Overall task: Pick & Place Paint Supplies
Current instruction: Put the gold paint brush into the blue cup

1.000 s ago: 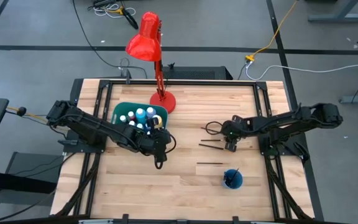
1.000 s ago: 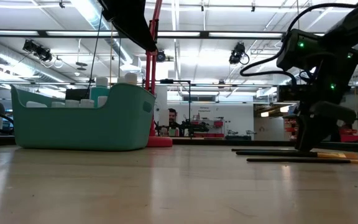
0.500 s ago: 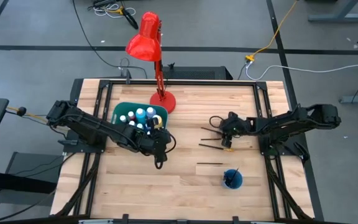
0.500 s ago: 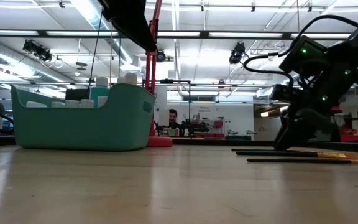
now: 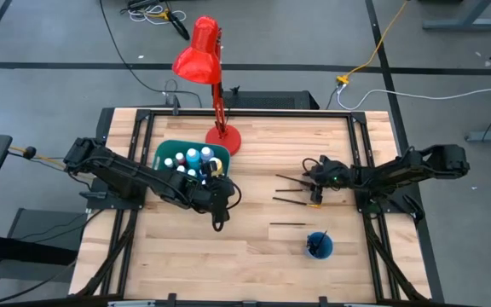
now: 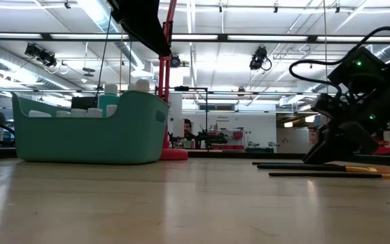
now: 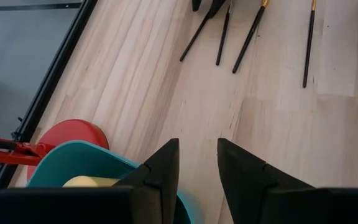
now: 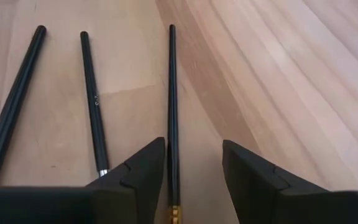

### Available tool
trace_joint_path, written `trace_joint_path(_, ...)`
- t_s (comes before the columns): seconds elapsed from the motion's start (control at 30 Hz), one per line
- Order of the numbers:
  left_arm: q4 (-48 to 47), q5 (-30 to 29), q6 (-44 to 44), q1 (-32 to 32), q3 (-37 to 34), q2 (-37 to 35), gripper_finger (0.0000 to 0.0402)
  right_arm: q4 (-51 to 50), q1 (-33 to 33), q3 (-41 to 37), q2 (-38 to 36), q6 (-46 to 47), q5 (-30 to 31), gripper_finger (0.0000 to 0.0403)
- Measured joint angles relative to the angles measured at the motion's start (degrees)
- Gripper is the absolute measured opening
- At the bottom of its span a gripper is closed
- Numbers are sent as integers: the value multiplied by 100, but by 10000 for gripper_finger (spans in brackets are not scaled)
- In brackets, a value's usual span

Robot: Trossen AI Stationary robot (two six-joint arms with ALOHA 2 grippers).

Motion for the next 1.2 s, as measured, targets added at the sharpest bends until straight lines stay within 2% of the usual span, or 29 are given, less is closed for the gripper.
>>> trace_joint_path(0.23,0,-67,4,0,0,0,114,272,4,0,275,325,2,171)
trace_joint_path(0.53,-5,-65,4,0,0,2,114,1262,7,-7,1025,342,1,171)
trace_joint_path(0.73,-5,-65,4,0,0,2,114,2311,7,2,1748,285,-3,159)
trace_joint_path(1.03,-5,-64,6,0,0,2,114,2633,10,742,2710,-126,76,155)
trace_joint_path(1.2,-5,-42,-2,0,0,2,114,2898,-67,898,3047,-178,75,155)
